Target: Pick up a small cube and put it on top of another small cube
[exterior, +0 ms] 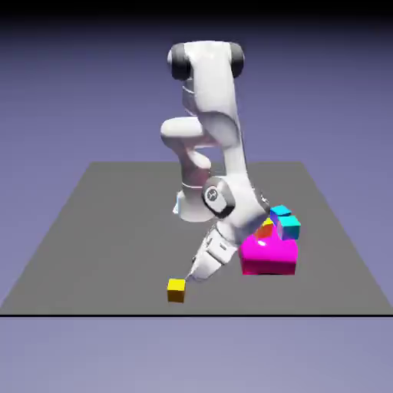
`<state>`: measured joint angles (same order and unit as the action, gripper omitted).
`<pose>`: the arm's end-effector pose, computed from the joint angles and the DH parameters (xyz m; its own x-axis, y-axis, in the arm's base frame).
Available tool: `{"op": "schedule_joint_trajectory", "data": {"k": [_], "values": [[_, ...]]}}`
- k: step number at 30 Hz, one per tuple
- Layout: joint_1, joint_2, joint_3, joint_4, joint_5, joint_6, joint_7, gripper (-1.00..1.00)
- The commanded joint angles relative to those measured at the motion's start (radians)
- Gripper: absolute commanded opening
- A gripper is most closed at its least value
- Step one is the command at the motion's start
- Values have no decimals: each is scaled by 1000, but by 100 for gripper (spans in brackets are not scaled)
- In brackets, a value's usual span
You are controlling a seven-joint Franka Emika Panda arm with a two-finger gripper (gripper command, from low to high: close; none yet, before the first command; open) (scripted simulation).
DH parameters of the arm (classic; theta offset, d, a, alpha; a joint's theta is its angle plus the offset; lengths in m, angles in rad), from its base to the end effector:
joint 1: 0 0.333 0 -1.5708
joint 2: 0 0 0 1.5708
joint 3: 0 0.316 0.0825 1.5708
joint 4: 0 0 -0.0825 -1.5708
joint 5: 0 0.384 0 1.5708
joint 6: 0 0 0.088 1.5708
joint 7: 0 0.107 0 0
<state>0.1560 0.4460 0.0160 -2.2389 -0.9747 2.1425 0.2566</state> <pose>0.4896 0.0500 0.1452 0.7493 0.4274 -0.5058 0.6590 -0.5565 0.5060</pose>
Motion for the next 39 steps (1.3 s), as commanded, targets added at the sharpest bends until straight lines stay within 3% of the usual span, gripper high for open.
{"op": "schedule_joint_trajectory", "data": {"k": [1, 5, 6, 12, 29, 36, 37, 39], "values": [[0, 0, 0, 0, 0, 0, 0, 0], [-31, 130, -55, 26, -104, 102, 73, 0], [-31, 130, -55, 26, -104, 102, 73, -100], [0, 0, 0, 0, 0, 0, 0, -100], [-59, -220, 616, 131, 723, -652, 450, -100], [-79, -215, 603, -27, 701, -493, 470, -100], [-79, -215, 603, -27, 701, -493, 470, 100], [-74, -217, 606, 9, 707, -530, 466, 100]]}}
